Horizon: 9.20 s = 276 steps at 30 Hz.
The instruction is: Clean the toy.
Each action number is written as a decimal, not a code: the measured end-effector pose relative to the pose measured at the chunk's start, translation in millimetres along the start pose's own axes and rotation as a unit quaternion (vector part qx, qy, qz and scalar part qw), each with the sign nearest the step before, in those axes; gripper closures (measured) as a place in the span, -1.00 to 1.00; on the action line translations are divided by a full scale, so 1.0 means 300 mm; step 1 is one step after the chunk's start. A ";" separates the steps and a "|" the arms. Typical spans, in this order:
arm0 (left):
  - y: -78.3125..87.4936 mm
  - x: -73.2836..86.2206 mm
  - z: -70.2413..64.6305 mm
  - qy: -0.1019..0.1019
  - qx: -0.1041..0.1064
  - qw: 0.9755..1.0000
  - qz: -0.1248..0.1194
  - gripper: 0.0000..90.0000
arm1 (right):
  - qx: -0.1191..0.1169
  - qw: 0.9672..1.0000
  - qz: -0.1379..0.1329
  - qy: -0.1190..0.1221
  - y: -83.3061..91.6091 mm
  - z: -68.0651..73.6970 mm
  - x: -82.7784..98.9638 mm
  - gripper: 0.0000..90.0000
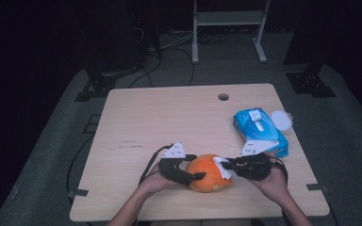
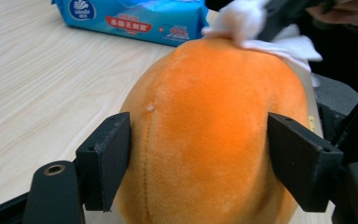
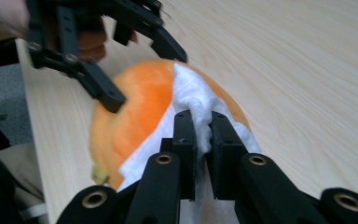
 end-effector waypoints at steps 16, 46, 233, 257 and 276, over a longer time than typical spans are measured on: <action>0.010 0.016 0.038 0.045 -0.017 0.999 -0.014 -0.42 | 0.007 1.000 -0.012 -0.019 -0.002 -0.050 0.012 0.81; 0.006 -0.015 -0.037 0.001 0.022 1.000 -0.005 -0.53 | -0.012 0.998 -0.003 -0.055 -0.005 -0.094 0.035 0.81; -0.045 -0.059 -0.037 -0.009 -0.028 0.999 -0.025 -0.64 | -0.006 0.999 -0.040 0.019 -0.002 0.061 -0.066 0.81; -0.050 -0.032 -0.025 -0.030 -0.035 0.999 0.000 -0.49 | 0.028 0.998 -0.041 -0.042 0.034 -0.102 -0.036 0.81; 0.009 0.023 0.001 -0.047 -0.002 0.999 0.011 -0.46 | 0.002 0.997 -0.015 -0.071 -0.032 -0.098 0.018 0.80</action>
Point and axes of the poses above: each handheld gripper's, and its own axes: y roughly backward along the jaws, x roughly out of its underside, z roughly to its left, the point moved 10 cm from there along -y, roughly forward along the jaws, and after that the axes turned 15 degrees about -y, right-handed, at the moved point
